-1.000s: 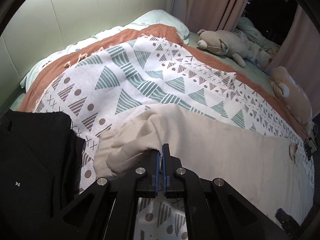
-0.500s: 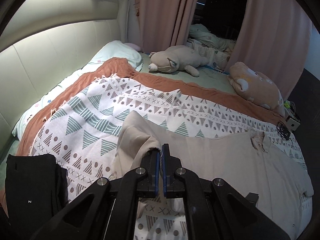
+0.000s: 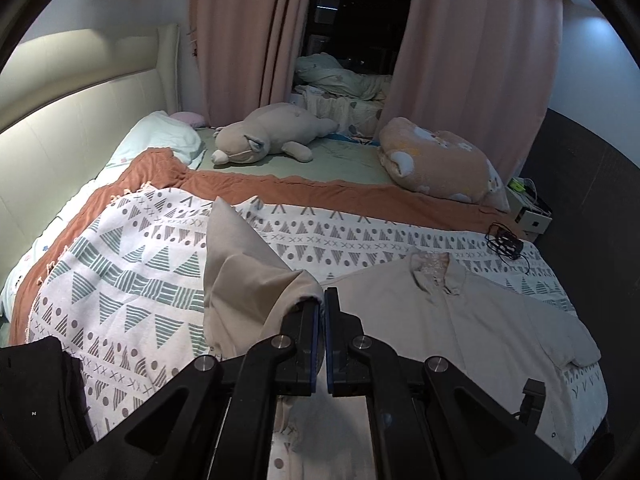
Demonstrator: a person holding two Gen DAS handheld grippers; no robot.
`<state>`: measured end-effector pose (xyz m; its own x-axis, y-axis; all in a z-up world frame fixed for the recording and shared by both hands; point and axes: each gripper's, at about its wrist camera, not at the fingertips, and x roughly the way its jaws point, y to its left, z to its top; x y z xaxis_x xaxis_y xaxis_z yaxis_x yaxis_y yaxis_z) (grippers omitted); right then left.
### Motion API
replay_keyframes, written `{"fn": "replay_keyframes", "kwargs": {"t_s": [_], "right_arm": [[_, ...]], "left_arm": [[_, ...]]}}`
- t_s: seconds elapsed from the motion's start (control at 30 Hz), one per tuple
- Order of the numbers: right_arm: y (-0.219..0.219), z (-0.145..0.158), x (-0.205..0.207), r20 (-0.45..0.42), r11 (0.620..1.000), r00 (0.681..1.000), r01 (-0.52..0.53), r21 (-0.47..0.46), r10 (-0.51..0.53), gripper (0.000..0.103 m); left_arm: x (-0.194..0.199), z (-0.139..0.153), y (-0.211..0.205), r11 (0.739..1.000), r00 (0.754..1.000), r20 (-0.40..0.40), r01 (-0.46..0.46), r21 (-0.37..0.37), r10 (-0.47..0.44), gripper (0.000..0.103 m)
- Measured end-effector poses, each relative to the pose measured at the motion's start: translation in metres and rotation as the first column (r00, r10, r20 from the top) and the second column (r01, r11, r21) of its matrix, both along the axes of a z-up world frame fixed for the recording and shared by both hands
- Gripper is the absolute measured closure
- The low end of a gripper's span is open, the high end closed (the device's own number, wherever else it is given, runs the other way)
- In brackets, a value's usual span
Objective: Fold large clothes
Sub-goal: 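Fold the held sleeve across the jacket body with the left gripper, release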
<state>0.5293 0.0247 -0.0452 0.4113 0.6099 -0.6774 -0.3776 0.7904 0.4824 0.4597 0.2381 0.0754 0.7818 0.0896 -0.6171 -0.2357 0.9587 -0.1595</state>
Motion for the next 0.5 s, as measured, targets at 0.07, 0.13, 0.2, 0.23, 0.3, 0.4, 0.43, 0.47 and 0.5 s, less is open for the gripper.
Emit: {"fn": "replay_keyframes", "kwargs": {"t_s": [0.07,0.13,0.2,0.23,0.3,0.4,0.43,0.47,0.5], "right_arm": [[-0.03,0.004,-0.007,0.013,0.998,0.998,0.06,0.012,-0.06,0.034],[-0.056,0.004,-0.013,0.007,0.993,0.993,0.114,0.021,-0.114,0.034],[-0.076,0.001,-0.019,-0.01,0.987,0.988,0.156,0.041,-0.156,0.034],[-0.09,-0.001,-0.019,-0.018,0.982,0.984,0.18,0.049,-0.179,0.034],[-0.101,-0.001,-0.018,-0.025,0.976,0.977,0.212,0.046,-0.211,0.034],[-0.126,-0.004,-0.006,-0.036,0.967,0.966,0.255,0.015,-0.254,0.034],[-0.131,-0.005,-0.001,-0.047,0.962,0.961,0.272,0.014,-0.271,0.034],[-0.139,-0.007,0.005,-0.063,0.957,0.956,0.289,0.022,-0.287,0.034],[-0.137,-0.006,0.009,-0.075,0.954,0.952,0.3,0.033,-0.296,0.034]], "left_arm": [[0.006,0.001,-0.016,1.0,1.0,-0.003,0.028,-0.002,-0.028,0.098],[0.012,0.0,-0.035,0.998,0.998,-0.008,0.056,-0.007,-0.057,0.098],[0.019,-0.003,-0.053,0.996,0.996,-0.018,0.086,-0.009,-0.086,0.098],[0.022,-0.005,-0.061,0.995,0.995,-0.023,0.099,-0.009,-0.1,0.098],[0.029,-0.012,-0.08,0.992,0.992,-0.032,0.124,-0.013,-0.124,0.098],[0.044,-0.026,-0.105,0.988,0.987,-0.051,0.153,-0.027,-0.154,0.098],[0.049,-0.031,-0.112,0.986,0.985,-0.058,0.161,-0.032,-0.162,0.098],[0.054,-0.038,-0.121,0.985,0.983,-0.067,0.169,-0.038,-0.171,0.098],[0.06,-0.046,-0.128,0.983,0.981,-0.076,0.175,-0.046,-0.178,0.098]]}}
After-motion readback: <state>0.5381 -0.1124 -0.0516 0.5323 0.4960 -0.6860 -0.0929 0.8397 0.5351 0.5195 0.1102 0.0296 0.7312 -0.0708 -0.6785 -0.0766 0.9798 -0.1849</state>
